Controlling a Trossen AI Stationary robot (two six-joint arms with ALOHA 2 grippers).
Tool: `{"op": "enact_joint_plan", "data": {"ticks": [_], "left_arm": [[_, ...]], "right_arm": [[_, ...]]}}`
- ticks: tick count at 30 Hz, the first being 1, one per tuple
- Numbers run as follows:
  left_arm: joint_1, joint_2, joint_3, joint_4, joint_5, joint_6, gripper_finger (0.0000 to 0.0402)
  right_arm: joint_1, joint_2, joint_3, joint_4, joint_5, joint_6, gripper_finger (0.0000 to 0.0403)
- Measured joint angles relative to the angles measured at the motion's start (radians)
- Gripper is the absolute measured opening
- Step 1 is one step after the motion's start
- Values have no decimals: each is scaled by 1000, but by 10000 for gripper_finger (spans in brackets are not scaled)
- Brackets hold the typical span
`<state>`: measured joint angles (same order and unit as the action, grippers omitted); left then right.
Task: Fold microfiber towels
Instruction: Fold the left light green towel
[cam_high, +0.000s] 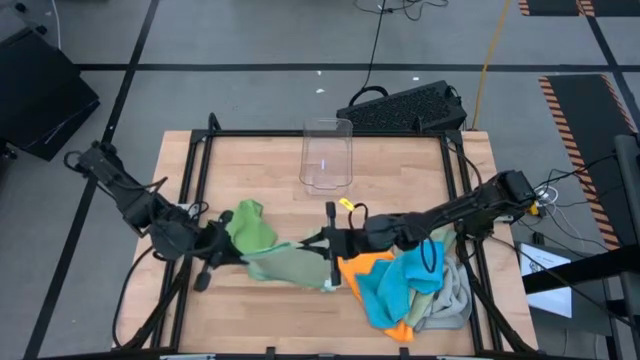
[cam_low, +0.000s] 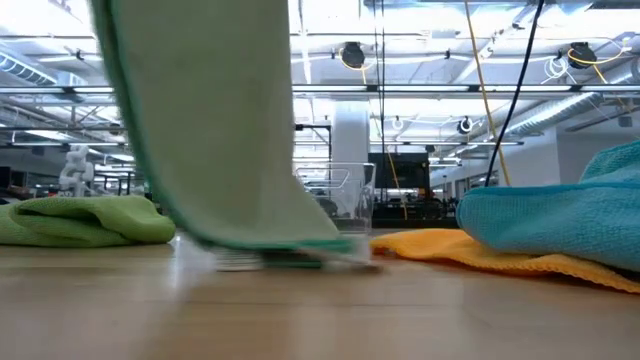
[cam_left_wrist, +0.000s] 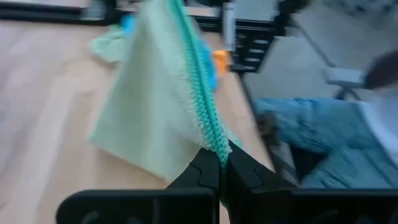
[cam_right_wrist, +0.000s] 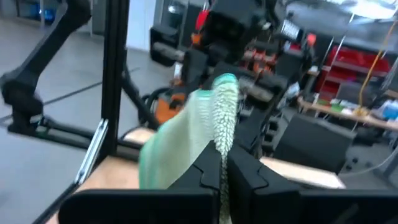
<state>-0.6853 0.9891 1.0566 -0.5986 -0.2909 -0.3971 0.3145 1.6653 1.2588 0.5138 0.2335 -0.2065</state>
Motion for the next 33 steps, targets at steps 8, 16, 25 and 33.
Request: {"op": "enact_joint_plan", "data": {"ticks": [8,16,25,33], "left_arm": [[-28,109,296,-414,-60,-2,3],[96,96,314,-715,-264,-29,3],[293,97,69,-652,-238,19,3],[319,98,-101,-396,-125,104,8]], "right_arm": [[-1,7,80,-4,5,-56,1],[-126,45,74,-93,1,48,2],[-223,133,20,-101,1,90,3],[-262,126,-80,-94,-54,77,3]]}}
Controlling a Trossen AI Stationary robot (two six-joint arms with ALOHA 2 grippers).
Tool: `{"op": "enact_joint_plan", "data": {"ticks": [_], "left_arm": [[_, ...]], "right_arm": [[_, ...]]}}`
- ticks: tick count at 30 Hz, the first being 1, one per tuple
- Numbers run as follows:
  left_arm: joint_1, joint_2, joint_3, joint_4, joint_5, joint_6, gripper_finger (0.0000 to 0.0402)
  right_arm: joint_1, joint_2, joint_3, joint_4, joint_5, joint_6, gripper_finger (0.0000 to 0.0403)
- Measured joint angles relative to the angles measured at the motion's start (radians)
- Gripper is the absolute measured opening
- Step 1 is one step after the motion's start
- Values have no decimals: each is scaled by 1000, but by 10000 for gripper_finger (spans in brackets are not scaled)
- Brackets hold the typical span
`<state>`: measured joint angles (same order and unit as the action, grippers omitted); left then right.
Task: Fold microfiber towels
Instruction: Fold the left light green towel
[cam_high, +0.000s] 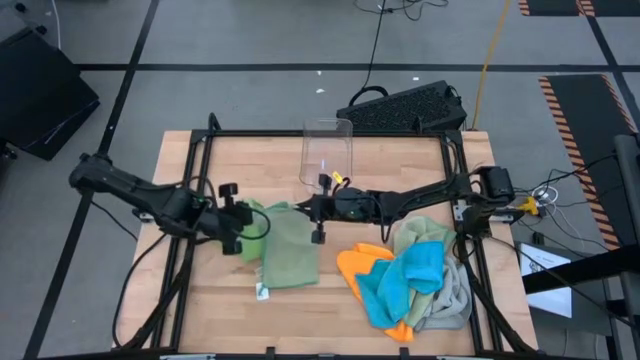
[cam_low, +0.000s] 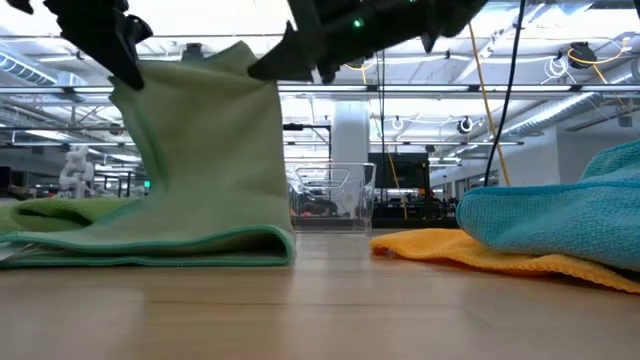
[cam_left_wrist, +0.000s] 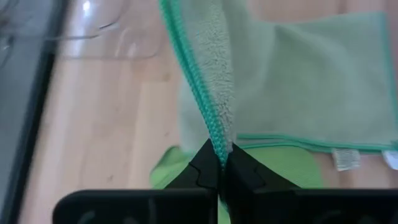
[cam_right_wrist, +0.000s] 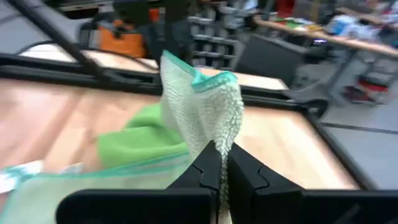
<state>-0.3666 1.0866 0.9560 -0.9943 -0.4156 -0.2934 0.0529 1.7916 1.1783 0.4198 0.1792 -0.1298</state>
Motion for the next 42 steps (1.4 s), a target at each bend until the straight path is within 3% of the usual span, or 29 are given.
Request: {"op": "enact_joint_plan", "data": {"ticks": [7,12,17,25,28,36,42], "left_arm": [[-4,0,-13,46,-101,39,12],[-18,10,-13,142,-10,49,5],[-65,60,-13,154,-5,31,11],[-26,96,-14,55,-255,79,11],[-9,61,-14,70,-277,101,8],[4,48,-14,92,-223,104,10],[-20,105,-14,106,-71,82,10]], "right_arm": [[-5,-1,-124,156,-51,66,4],[16,0,-196,279,-53,103,4],[29,7,-227,292,-54,87,4],[-14,10,-222,364,35,-62,4],[-47,-1,-222,380,29,-114,4],[-86,-2,-223,331,-59,-97,4],[-73,-2,-231,328,-163,-11,4]]}}
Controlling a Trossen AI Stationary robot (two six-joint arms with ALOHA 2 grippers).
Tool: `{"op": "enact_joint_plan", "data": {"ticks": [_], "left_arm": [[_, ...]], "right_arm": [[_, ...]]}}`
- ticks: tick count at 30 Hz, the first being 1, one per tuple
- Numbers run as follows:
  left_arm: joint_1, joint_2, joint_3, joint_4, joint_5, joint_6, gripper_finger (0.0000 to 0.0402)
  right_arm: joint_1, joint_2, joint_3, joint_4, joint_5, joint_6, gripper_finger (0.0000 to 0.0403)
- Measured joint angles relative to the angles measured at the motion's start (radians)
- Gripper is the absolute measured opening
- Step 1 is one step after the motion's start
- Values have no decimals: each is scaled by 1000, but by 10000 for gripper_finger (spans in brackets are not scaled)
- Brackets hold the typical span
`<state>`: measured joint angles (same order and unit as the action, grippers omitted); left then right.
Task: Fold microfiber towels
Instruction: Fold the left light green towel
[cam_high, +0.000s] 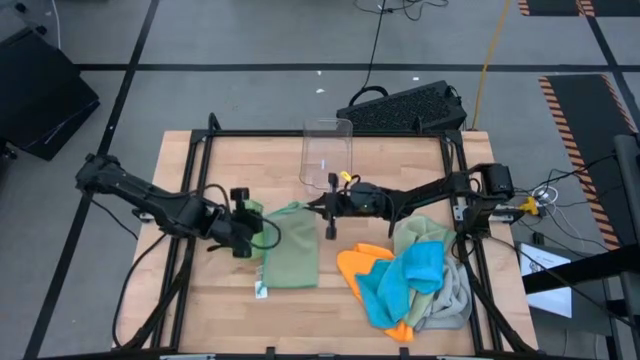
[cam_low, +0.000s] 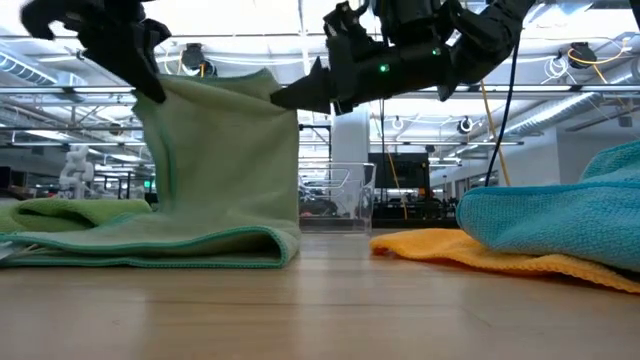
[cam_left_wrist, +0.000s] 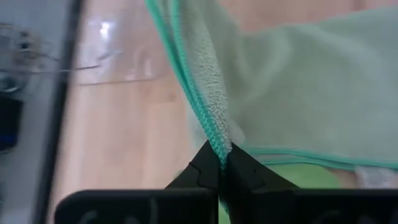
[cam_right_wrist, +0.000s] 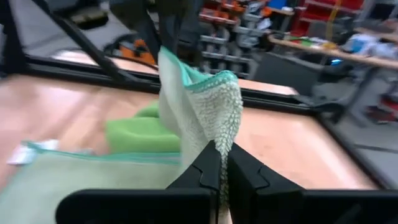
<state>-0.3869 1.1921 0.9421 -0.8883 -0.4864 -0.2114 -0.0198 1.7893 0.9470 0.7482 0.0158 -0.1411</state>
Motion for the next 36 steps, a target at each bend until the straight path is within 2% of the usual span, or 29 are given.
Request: {"op": "enact_joint_plan", "data": {"ticks": [7,17,21,24,29,32,36], "left_arm": [[-60,79,0,23,25,-15,5],[-100,212,0,32,51,-33,8],[-109,230,0,115,81,-17,11],[-113,246,0,187,121,9,5],[-113,281,0,194,130,20,13],[-113,302,0,203,162,20,7],[-113,336,0,211,229,9,9]], "right_arm": [[45,5,-1,-51,-48,50,4],[102,69,-1,-57,-47,54,4],[121,75,-1,-67,-48,51,11],[121,74,-1,-118,-63,58,38],[121,68,-1,-200,-236,128,105],[128,68,-1,-251,-252,141,134],[135,68,-1,-261,-252,141,151]]}}
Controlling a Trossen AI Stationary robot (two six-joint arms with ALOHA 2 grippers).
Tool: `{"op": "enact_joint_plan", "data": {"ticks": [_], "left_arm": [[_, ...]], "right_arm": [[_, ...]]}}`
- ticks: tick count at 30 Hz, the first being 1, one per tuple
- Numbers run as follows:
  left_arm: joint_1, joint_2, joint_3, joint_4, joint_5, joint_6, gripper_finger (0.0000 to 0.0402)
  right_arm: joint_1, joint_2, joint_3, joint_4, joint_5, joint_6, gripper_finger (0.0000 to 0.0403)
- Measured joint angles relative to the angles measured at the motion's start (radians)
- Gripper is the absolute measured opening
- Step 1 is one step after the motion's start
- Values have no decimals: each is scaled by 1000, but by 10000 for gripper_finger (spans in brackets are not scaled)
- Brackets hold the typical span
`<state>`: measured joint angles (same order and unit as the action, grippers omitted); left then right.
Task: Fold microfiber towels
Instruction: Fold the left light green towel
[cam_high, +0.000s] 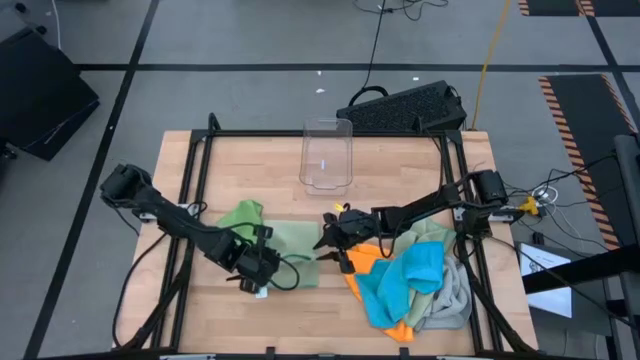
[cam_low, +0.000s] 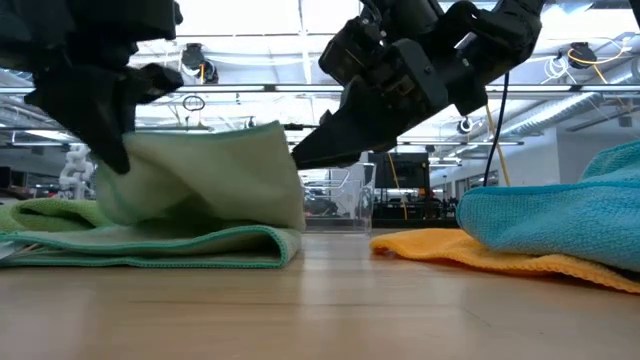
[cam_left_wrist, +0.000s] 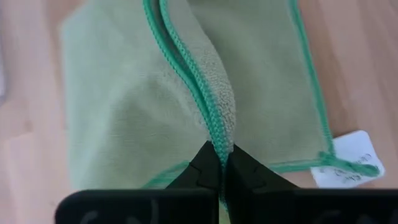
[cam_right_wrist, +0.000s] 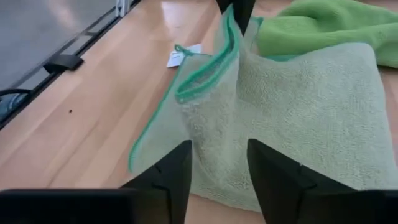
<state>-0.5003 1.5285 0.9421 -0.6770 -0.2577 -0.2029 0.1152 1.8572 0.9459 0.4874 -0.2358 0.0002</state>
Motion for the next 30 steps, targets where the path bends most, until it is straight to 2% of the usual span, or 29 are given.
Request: {"op": "enact_joint_plan", "data": {"ticks": [4,8,22,25,30], "left_arm": [[-5,35,0,8,41,-19,17],[-12,60,0,46,57,-38,9],[-43,41,1,105,83,-44,8],[-43,41,1,105,48,-98,36],[-45,41,1,113,48,-136,102]], "right_arm": [[11,0,0,-1,-13,-16,151],[12,0,0,-8,-86,-38,139],[39,0,0,0,-81,-14,97],[45,0,0,2,-81,-17,95],[44,0,0,-7,-73,-19,95]]}}
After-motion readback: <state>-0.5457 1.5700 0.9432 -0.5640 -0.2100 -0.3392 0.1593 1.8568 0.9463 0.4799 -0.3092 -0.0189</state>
